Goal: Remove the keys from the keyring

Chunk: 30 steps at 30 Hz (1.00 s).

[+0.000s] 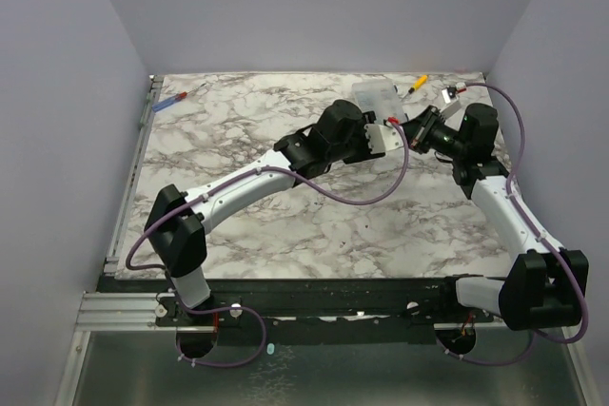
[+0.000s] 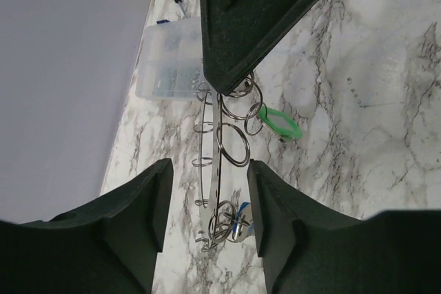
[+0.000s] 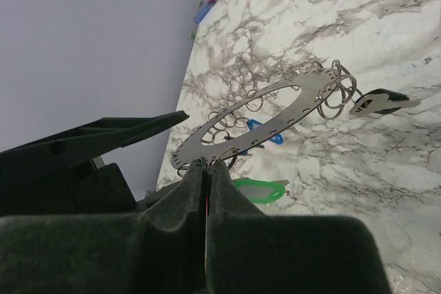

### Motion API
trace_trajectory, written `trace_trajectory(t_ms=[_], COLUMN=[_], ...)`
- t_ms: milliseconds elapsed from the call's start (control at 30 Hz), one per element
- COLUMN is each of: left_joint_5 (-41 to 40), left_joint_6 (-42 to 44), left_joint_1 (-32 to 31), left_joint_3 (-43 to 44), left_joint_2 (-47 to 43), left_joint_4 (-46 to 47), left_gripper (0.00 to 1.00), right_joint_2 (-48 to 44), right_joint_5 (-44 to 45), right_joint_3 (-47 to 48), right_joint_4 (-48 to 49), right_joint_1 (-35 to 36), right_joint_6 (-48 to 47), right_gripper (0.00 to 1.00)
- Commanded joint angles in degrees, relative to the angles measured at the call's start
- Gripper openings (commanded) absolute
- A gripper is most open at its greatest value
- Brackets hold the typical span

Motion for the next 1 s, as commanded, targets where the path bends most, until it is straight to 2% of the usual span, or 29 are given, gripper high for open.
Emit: trace_trajectory(t_ms=[0, 167, 267, 333, 467, 567, 733, 867, 967], left_joint_5=[-7.31, -8.72, -8.46, -8.17, -8.44, -6.16, 10.91, 22.91, 30.49], left_joint_6=[4.10, 5.30, 5.84, 5.55, 4.27, 1.18, -6.24, -10.51, -10.99], left_joint_1=[-0.56, -0.68, -0.70, -0.66, -0.63, 0.61, 7.59, 13.34, 16.08], left_joint_3=[-0.32, -1.16, -1.91, -2.41, -2.95, -1.97, 0.47, -0.55, -1.95], left_joint_2=[0.43, -0.20, -0.78, -1.20, -1.96, -3.02, -5.61, -8.25, -10.06], left_joint_4=[1.41, 2.04, 2.02, 1.89, 1.59, 0.50, -3.38, -3.58, -4.50], left_gripper=[0.49, 0.33, 0.16, 0.01, 0.00, 0.00, 0.00, 0.00, 0.00], right_joint_2=[-1.84, -1.92, -2.07, -2.10, -1.97, -2.10, -2.78, -3.50, -4.11], right_joint_5=[-2.51, -3.43, -4.70, -5.31, -7.41, -8.85, -9.53, -11.60, -12.37], right_joint_3=[0.50, 0.76, 1.01, 1.27, 2.61, 6.05, 12.72, 16.80, 17.88], right_joint_4=[2.81, 2.72, 3.23, 3.57, 3.92, -0.30, -10.93, -18.24, -21.92], right_joint_1=[0.60, 0.97, 0.97, 1.05, 1.04, 1.05, 0.97, 0.97, 0.97], right_joint_6=[0.18, -0.02, -0.45, -0.81, -2.90, -8.95, -23.07, -37.90, -48.66], right_gripper=[0.01, 0.01, 0.01, 0.01, 0.02, 0.24, 0.61, 0.77, 0.80])
